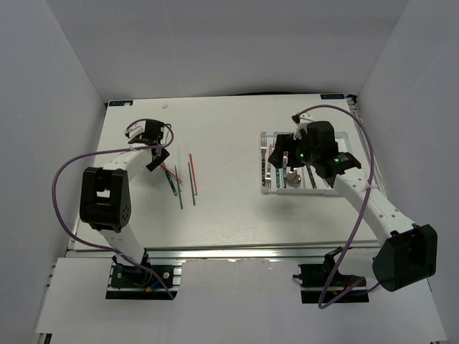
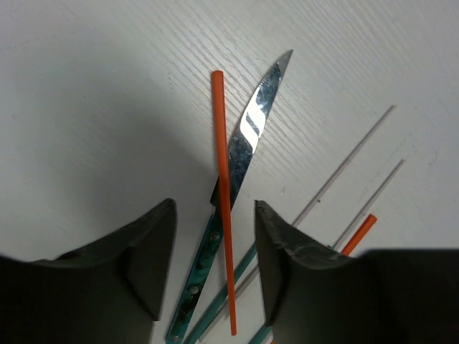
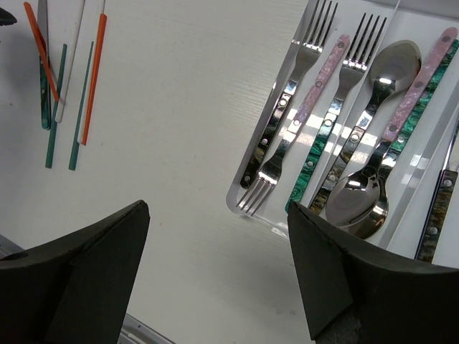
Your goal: Sort the eating utensils into containers
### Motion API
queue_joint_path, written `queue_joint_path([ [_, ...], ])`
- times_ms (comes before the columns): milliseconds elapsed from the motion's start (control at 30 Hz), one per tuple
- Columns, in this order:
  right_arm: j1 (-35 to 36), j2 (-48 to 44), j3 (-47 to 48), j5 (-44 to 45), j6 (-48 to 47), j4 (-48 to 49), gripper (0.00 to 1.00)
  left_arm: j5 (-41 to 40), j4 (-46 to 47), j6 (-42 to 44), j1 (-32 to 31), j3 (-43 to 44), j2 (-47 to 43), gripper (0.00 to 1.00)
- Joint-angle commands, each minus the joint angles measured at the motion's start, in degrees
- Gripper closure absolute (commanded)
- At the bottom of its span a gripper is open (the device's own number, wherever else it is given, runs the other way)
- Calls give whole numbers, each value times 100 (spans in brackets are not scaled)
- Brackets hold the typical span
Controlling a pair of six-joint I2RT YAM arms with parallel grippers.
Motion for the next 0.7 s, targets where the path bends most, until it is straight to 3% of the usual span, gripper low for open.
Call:
queue_joint_path([
  [0, -5, -1, 72, -15, -14, 119, 18, -106, 164, -290, 74, 76, 163, 46],
  [367, 21, 8, 63, -138, -32, 110, 18, -18, 261, -150, 91, 392, 831, 53],
  [667, 48, 8, 63, -138, -49, 110, 18, -44, 261, -132, 118, 217, 876, 72],
])
